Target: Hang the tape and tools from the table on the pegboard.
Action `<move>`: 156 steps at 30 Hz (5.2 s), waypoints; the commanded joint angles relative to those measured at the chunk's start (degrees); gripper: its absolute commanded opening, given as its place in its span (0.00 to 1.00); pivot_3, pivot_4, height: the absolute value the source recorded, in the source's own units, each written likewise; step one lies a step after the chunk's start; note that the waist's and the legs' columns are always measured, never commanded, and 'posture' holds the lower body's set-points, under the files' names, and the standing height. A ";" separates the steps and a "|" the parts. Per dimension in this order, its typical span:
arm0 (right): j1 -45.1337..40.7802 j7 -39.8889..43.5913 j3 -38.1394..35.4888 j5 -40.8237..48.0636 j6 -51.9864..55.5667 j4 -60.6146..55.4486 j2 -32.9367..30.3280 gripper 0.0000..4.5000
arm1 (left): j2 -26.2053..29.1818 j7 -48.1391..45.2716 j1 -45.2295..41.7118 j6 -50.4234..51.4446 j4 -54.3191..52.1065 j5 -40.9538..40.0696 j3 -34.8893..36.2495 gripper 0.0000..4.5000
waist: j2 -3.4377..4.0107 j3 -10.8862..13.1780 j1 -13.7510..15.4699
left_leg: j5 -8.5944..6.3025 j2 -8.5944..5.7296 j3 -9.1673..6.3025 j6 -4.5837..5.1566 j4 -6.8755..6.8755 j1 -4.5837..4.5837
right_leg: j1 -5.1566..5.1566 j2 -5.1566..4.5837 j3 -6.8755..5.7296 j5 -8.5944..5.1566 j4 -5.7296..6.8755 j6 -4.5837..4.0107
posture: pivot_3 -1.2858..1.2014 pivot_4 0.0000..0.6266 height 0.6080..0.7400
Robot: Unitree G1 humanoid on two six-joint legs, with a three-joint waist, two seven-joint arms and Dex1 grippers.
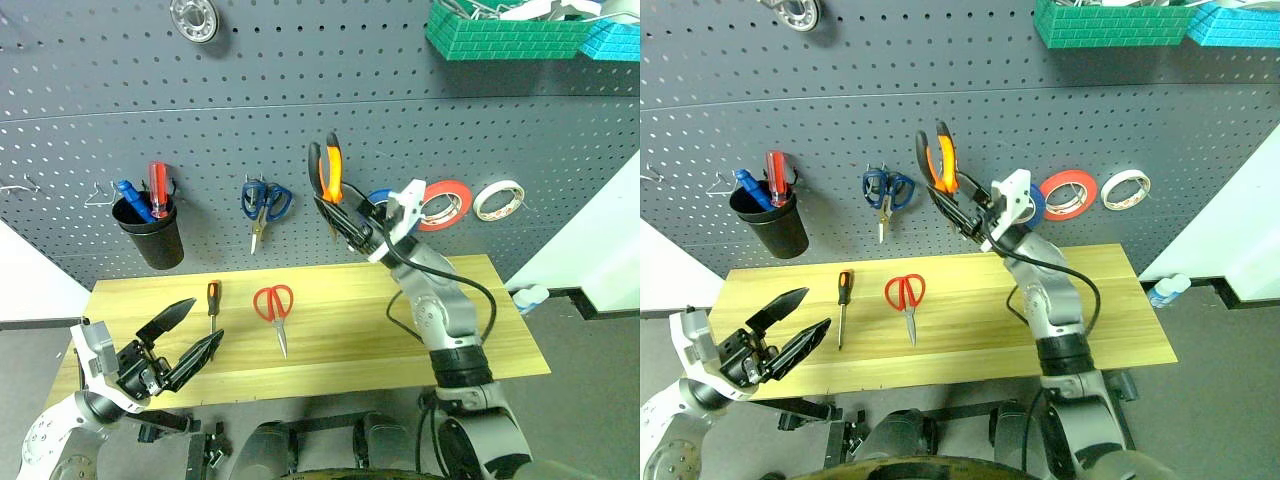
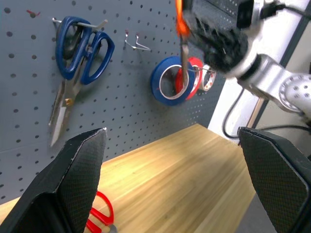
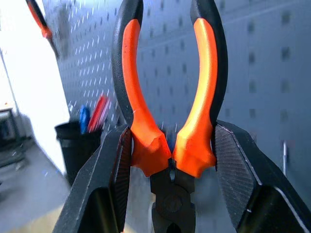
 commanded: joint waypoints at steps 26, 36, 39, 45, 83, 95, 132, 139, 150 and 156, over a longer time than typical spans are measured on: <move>-20.00 -18.00 -2.45 -11.74 -24.40 24.50 4.02 0.47 | 3.13 3.90 6.14 2.96 -9.47 -4.72 1.33 1.00 | 0.61 1.36 -0.06 | 0.01 0.01 -0.05 0.03 -0.03 0.03 | 0.01 -0.12 0.09 -0.10 -0.01 -0.22 | 0.55 0.18 0.97; -20.96 -19.07 -1.67 -12.69 -26.41 27.21 5.31 0.47 | 4.06 4.35 6.62 4.62 -10.76 -5.67 1.88 1.00 | 0.64 2.11 -0.08 | 0.00 0.01 -0.06 0.03 -0.04 0.02 | 0.00 -0.15 0.09 -0.11 -0.01 -0.23 | 0.55 0.20 0.97; -21.17 -19.18 -1.75 -12.70 -26.56 27.64 5.23 0.47 | 4.12 4.66 7.05 4.79 -11.44 -5.89 2.08 1.00 | 0.66 2.29 -0.10 | 0.00 0.02 -0.07 0.03 -0.04 0.02 | 0.00 -0.16 0.09 -0.11 -0.01 -0.24 | 0.55 0.20 0.97; -20.69 -20.24 -1.15 -14.58 -28.71 31.23 5.38 0.47 | 4.06 5.24 8.81 5.43 -13.45 -6.61 2.66 1.00 | 0.60 2.75 -0.07 | 0.00 0.03 -0.07 0.03 -0.04 0.02 | 0.00 -0.18 0.09 -0.13 -0.02 -0.27 | 0.56 0.23 0.97; -15.80 -23.87 -0.58 -16.86 -29.66 27.60 4.76 0.99 | 6.06 6.20 11.23 8.50 -16.87 -8.19 3.64 1.00 | 0.08 6.70 0.12 | 0.23 0.06 -0.16 0.01 -0.02 -0.45 | -0.46 -0.33 -0.04 -0.04 -0.10 -0.63 | 0.56 0.28 0.97; -14.29 -24.31 0.39 -17.25 -27.17 17.60 4.31 0.99 | 5.90 5.74 7.56 8.29 -14.26 -7.19 1.95 1.00 | 0.05 6.68 -0.04 | 0.26 0.06 -0.15 -0.03 -0.06 -1.08 | -1.04 -0.32 -0.09 0.06 -0.14 -0.44 | 0.55 0.25 0.97; 20.07 -2.32 1.73 7.82 6.86 -22.39 -14.89 0.99 | 5.26 0.23 -0.59 4.78 -3.29 -2.18 -2.05 1.00 | -0.30 6.13 0.18 | 0.27 0.07 -0.08 -0.03 -0.02 -1.13 | -1.06 -0.17 -0.18 0.18 -0.09 -0.24 | 0.52 0.19 0.97; 27.41 12.29 -3.02 17.32 14.63 -24.21 -27.96 0.99 | 4.92 1.53 -3.43 6.77 -0.17 -1.92 -3.71 1.00 | -0.38 6.02 0.14 | 0.26 0.02 -0.07 -0.01 0.12 -1.01 | -0.80 -0.25 -0.20 0.19 -0.18 -0.21 | 0.50 0.19 0.97; 31.52 23.72 -8.51 27.80 24.52 -22.99 -35.56 0.99 | 2.95 15.49 -14.06 18.47 6.12 0.53 -10.16 1.00 | -0.42 5.94 -0.06 | 0.26 0.15 -0.01 -0.01 0.13 -0.31 | -0.22 -0.11 -0.15 0.19 -0.10 -0.17 | 0.48 0.20 0.97; 32.34 31.36 -10.07 28.31 20.71 -24.83 -36.04 0.99 | -0.23 24.15 -20.36 24.38 7.37 1.90 -12.90 1.00 | -0.47 5.90 0.04 | 0.25 0.10 -0.03 -0.01 0.18 -0.35 | -0.18 -0.15 -0.15 0.26 -0.12 -0.01 | 0.48 0.22 0.97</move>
